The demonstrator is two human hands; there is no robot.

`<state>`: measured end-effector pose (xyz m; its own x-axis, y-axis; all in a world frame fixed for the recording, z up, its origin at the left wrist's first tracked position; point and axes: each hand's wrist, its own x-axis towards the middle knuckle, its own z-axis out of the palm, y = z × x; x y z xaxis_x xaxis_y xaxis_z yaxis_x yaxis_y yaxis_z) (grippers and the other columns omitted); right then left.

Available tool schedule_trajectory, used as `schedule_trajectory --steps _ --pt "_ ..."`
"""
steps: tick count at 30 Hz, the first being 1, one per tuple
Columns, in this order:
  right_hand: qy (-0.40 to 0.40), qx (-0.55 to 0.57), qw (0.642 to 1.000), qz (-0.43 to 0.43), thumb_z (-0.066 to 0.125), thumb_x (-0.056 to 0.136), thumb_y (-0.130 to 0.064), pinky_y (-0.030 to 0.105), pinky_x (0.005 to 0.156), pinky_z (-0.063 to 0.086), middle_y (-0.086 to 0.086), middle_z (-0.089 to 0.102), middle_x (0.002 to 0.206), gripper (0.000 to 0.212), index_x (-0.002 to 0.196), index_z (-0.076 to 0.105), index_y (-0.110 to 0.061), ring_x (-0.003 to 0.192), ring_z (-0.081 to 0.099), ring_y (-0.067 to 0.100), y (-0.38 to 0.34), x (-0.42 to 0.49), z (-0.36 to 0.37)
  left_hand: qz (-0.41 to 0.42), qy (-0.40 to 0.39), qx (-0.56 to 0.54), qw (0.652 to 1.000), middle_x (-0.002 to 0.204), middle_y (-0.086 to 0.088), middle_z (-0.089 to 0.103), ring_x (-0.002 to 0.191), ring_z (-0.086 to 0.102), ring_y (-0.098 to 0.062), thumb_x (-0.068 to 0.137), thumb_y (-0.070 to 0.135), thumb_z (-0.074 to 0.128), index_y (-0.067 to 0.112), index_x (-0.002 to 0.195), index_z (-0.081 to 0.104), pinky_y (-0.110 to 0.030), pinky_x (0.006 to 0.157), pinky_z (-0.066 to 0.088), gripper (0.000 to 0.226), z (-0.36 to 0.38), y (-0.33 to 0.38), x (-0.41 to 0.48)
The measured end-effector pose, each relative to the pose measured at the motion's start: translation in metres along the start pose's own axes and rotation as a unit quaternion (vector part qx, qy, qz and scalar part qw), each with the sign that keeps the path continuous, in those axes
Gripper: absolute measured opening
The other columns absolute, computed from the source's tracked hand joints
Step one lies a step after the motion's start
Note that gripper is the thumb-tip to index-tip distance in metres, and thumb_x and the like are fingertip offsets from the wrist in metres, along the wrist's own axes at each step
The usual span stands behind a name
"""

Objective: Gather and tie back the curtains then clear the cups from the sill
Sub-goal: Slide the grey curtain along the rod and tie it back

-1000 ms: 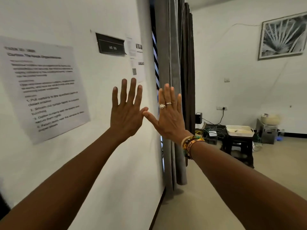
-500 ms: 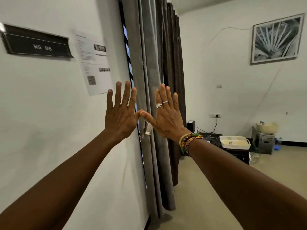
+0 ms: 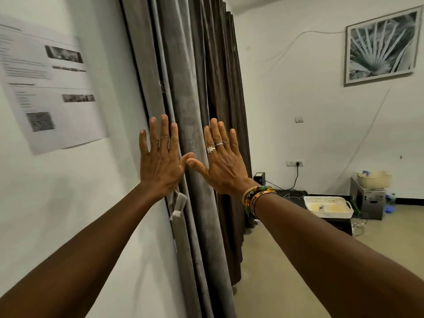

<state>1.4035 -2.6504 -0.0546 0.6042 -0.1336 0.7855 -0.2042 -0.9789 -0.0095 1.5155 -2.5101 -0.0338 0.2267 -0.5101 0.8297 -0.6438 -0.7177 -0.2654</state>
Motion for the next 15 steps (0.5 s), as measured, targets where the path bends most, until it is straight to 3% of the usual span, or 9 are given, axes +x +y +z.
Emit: schedule_trajectory --steps 4,7,15 --pt "-0.008 -0.011 1.0 -0.006 0.009 0.089 -0.076 0.046 0.122 -0.013 0.01 -0.017 0.164 0.097 0.157 -0.002 -0.008 0.151 -0.02 0.022 0.047 0.052 0.036 -0.021 0.016 -0.032 0.999 0.164 -0.016 -0.004 0.15 -0.011 -0.034 0.093 0.069 0.018 0.008 0.157 0.003 -0.055 0.12 -0.001 0.09 0.061 0.004 0.058" --pt "-0.002 -0.012 1.0 -0.004 0.005 0.088 -0.077 0.045 0.122 -0.013 0.01 -0.015 0.164 0.098 0.157 -0.001 -0.008 0.151 -0.019 0.022 0.072 0.085 0.057 -0.03 0.028 -0.029 0.999 0.164 -0.018 -0.003 0.15 -0.012 -0.032 0.094 0.068 0.024 0.007 0.157 0.004 -0.053 0.12 -0.005 0.09 0.092 0.003 0.097" --pt "-0.021 0.016 1.0 -0.014 0.008 0.088 -0.076 0.044 0.12 -0.019 0.01 -0.016 0.164 0.097 0.157 -0.003 -0.009 0.151 -0.02 0.022 0.132 0.143 0.121 -0.032 0.042 0.027 0.998 0.164 -0.019 -0.004 0.15 -0.004 -0.04 0.091 0.067 0.032 0.01 0.157 0.002 -0.055 0.118 -0.008 0.092 0.167 0.011 0.146"
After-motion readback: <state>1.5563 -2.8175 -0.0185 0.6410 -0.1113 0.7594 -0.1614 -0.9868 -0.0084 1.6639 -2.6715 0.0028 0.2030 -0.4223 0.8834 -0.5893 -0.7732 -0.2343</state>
